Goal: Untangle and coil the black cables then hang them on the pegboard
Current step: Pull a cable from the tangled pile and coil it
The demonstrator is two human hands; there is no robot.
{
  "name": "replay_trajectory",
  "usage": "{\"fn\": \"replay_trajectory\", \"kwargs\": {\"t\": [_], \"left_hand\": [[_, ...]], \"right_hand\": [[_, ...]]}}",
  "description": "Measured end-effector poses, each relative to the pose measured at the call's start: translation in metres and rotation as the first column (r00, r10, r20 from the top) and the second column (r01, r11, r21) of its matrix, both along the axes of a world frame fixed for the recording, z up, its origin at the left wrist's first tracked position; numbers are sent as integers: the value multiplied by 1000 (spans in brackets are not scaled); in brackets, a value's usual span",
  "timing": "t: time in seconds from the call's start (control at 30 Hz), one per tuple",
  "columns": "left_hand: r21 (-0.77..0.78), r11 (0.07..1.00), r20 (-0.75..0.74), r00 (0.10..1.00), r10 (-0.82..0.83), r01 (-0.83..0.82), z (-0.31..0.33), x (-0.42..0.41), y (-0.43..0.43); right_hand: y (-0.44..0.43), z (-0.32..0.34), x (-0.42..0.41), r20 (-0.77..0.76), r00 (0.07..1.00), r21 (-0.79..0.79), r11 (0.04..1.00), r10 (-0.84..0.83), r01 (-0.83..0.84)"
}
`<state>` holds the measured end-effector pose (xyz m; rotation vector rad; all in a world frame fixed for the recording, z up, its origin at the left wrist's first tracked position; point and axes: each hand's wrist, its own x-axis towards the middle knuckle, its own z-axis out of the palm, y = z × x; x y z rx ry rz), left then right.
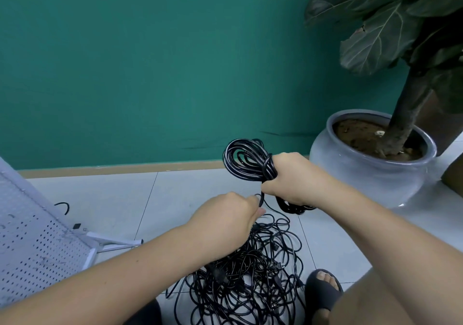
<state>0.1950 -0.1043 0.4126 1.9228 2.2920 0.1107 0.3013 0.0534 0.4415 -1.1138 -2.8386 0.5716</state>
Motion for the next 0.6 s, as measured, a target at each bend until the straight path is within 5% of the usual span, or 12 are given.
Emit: {"fn": "replay_trajectory", "kwargs": {"t": [0.23,0.43,0.6], "left_hand": [[5,995,-64,993,-102,103,29,-14,-12],[187,968,-139,980,-143,168,55,-41,-12],[287,956,152,982,-113,66,63,-76,-10]], "right_hand": [[13,-13,-9,66,998,135,990,26,-35],[-21,-23,-17,254,933,141,944,256,-298],[-58,-20,-16,253,866,178,859,431,-479]]}}
